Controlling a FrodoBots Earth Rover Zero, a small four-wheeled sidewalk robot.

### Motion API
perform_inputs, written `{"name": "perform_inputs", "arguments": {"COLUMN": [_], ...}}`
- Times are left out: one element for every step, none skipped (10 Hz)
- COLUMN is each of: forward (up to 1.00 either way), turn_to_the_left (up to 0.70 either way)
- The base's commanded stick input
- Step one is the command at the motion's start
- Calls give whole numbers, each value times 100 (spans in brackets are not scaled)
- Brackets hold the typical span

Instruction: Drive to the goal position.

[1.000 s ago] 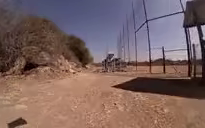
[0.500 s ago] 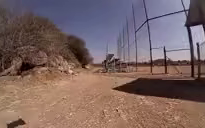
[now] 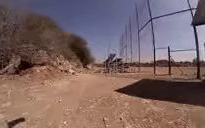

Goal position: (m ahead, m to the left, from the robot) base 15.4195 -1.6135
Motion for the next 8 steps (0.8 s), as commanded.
{"name": "perform_inputs", "arguments": {"forward": [50,50,50,50,50,50,50,50], "turn_to_the_left": [0,0,0,0,0,0,0,0]}}
